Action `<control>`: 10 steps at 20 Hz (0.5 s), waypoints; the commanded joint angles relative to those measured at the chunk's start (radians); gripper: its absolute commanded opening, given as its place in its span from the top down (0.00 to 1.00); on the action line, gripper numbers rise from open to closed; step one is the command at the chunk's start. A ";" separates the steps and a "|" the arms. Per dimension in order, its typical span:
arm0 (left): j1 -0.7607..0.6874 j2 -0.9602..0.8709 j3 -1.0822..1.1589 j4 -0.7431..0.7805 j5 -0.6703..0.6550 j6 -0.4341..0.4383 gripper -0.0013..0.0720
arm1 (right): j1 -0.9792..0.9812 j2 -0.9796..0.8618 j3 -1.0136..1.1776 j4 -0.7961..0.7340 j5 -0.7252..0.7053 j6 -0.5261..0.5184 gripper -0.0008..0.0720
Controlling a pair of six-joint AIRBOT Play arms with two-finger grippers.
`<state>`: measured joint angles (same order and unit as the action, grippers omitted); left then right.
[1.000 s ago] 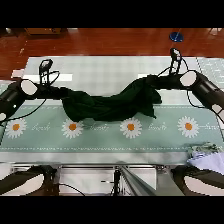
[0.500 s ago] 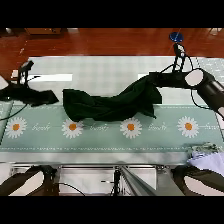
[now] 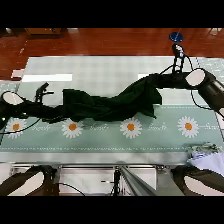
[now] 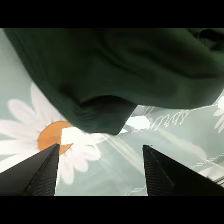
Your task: Fold the shirts.
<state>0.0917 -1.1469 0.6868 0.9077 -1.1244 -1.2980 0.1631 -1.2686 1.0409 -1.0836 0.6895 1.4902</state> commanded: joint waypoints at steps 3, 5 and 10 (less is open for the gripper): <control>-0.051 -0.127 -0.020 -0.048 0.102 0.004 0.12 | 0.000 0.001 0.000 0.000 0.016 -0.015 0.95; -0.048 -0.172 -0.020 -0.048 0.114 0.003 0.16 | 0.000 0.001 0.000 0.000 0.018 -0.023 0.95; -0.045 -0.193 0.000 -0.048 0.116 0.005 0.95 | 0.000 0.001 0.000 0.000 0.027 -0.029 0.95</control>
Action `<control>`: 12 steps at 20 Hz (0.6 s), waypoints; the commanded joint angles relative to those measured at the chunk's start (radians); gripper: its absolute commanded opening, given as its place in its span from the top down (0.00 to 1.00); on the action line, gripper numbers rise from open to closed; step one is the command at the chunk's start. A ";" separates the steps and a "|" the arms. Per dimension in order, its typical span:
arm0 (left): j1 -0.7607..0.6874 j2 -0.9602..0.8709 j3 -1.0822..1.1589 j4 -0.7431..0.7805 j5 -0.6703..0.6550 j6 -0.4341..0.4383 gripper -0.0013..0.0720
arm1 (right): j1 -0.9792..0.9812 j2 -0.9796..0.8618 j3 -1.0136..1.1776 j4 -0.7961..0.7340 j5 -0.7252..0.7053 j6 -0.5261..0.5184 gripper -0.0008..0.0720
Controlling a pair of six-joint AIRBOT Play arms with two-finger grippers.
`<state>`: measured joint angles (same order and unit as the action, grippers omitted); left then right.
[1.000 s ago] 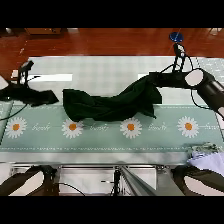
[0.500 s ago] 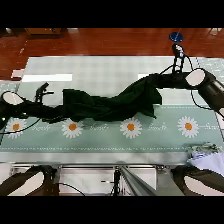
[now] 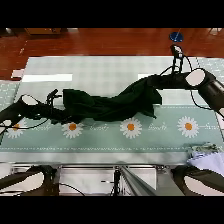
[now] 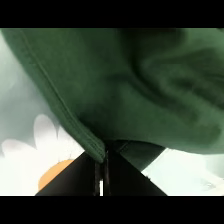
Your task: Fold the shirts.
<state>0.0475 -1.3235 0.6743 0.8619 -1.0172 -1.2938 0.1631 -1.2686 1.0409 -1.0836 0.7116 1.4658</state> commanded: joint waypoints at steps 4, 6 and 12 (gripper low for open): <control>0.000 0.060 0.143 -0.002 -0.133 0.042 0.95 | 0.000 0.038 0.002 0.001 0.011 -0.004 0.95; 0.018 0.177 0.266 -0.002 -0.190 0.052 0.95 | -0.011 0.116 0.033 0.000 0.011 -0.005 0.95; 0.262 0.547 0.815 0.131 -0.138 0.051 0.95 | -0.178 0.420 0.323 -0.028 0.001 -0.003 0.95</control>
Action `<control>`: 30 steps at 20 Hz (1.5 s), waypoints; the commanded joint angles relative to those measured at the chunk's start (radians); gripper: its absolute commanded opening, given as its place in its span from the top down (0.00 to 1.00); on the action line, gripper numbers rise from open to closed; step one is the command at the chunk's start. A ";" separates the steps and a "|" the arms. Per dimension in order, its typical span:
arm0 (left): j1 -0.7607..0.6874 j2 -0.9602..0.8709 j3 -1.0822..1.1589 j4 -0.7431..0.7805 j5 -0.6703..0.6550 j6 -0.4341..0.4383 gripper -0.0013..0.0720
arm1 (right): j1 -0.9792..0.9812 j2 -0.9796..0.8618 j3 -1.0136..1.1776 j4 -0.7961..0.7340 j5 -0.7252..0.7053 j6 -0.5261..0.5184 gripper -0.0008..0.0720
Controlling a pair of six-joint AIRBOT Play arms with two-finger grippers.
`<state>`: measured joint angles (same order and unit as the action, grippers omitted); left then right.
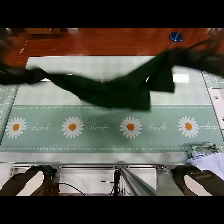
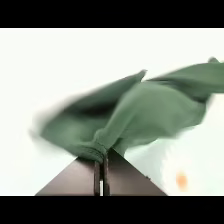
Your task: Fold the shirts.
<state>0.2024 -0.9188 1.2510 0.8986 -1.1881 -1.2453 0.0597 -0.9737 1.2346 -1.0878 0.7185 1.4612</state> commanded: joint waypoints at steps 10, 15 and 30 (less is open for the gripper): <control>0.163 0.270 0.535 0.202 -0.202 -0.098 0.95 | -0.223 0.354 0.360 -0.258 0.505 0.050 0.95; 0.163 0.354 0.535 0.275 -0.319 -0.103 0.95 | -0.223 0.393 0.360 -0.248 0.882 0.050 0.95; 0.163 0.483 -0.280 0.151 -0.534 -0.151 0.95 | -0.220 0.326 -0.321 0.105 1.002 0.025 0.95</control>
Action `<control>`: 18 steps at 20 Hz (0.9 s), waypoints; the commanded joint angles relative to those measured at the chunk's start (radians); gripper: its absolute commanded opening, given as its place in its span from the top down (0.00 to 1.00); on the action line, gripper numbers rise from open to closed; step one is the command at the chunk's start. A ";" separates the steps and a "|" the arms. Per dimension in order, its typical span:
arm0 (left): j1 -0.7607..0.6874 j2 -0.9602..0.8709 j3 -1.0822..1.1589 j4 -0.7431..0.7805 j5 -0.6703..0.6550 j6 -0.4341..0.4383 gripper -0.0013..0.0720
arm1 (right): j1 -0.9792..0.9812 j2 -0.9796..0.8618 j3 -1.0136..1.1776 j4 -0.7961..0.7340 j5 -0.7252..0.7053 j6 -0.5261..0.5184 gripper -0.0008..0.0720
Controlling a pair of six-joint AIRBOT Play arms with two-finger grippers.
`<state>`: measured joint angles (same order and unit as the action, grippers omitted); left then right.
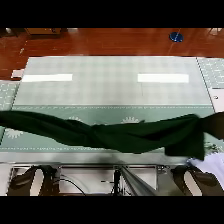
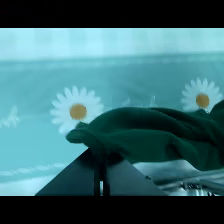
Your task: Fold the shirts.
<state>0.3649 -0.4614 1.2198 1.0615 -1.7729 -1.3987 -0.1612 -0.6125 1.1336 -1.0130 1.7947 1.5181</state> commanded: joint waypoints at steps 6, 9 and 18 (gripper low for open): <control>0.000 0.010 -0.612 -0.079 0.399 0.114 0.95 | 0.001 -0.319 -0.418 0.075 -0.451 -0.187 0.95; -0.002 -0.018 -0.657 -0.139 0.609 0.135 0.95 | 0.001 -0.474 -0.418 0.233 -0.629 -0.276 0.95; -0.300 -0.277 -0.660 -0.138 0.964 0.176 0.95 | 0.001 -0.666 -0.418 0.469 -0.929 -0.396 0.95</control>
<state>0.1619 -0.6376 0.5640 0.9257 -0.9142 -1.2301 -0.1604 -1.2419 0.7166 -0.5980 0.9535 1.1736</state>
